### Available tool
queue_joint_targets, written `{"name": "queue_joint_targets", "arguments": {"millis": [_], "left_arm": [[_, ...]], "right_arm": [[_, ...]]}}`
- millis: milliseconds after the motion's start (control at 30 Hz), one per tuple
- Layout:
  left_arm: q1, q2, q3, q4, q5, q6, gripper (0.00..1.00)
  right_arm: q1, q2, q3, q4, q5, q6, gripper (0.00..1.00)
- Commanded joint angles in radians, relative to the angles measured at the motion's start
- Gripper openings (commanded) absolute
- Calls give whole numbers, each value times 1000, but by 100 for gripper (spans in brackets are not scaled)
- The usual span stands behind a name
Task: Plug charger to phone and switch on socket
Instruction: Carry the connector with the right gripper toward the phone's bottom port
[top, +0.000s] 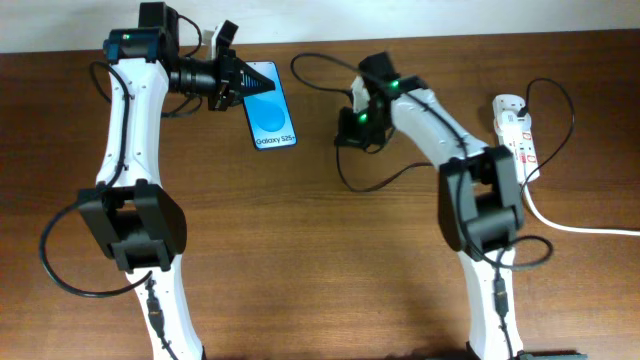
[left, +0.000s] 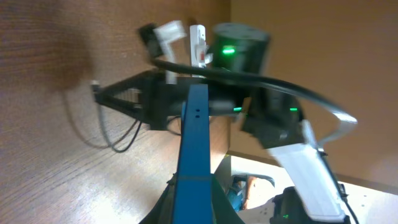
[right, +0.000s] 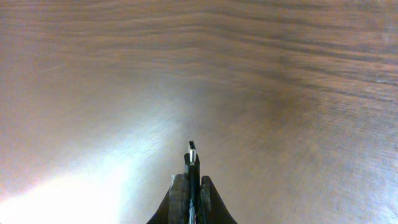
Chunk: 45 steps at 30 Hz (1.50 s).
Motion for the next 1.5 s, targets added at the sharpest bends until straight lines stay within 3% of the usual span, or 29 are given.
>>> {"name": "queue_joint_targets", "arguments": {"millis": [0, 133, 300, 433, 533, 633, 800, 867, 1033, 1200, 1467], "left_arm": [[4, -10, 15, -1, 44, 16, 0], [-3, -10, 15, -1, 45, 28, 0], [-18, -10, 15, -4, 45, 39, 0], [-47, -10, 15, -4, 180, 128, 0], [-80, -10, 15, 3, 195, 132, 0], [-117, -10, 15, 84, 391, 166, 0], [-149, -10, 15, 148, 429, 166, 0], [-156, -10, 15, 179, 429, 165, 0], [-158, -10, 18, 210, 429, 128, 0], [-158, -10, 18, 274, 429, -37, 0], [-158, -10, 18, 275, 429, -45, 0]], "right_arm": [[-42, -230, 3, -77, -230, -279, 4], [-75, -469, 3, -251, -317, -436, 4], [-130, -667, 3, -339, -369, -445, 4], [-225, -834, 3, -486, -416, -489, 4], [-269, -909, 0, -579, -415, -523, 4], [-268, -988, -71, -606, -436, -518, 5], [-269, -1100, -406, -354, -518, -393, 5], [-269, -1108, -570, -169, -607, -306, 5], [-211, -1102, -868, 306, -605, -31, 4], [-39, -1009, -914, 519, -497, 102, 4], [29, -909, -914, 712, -509, 228, 4]]}}
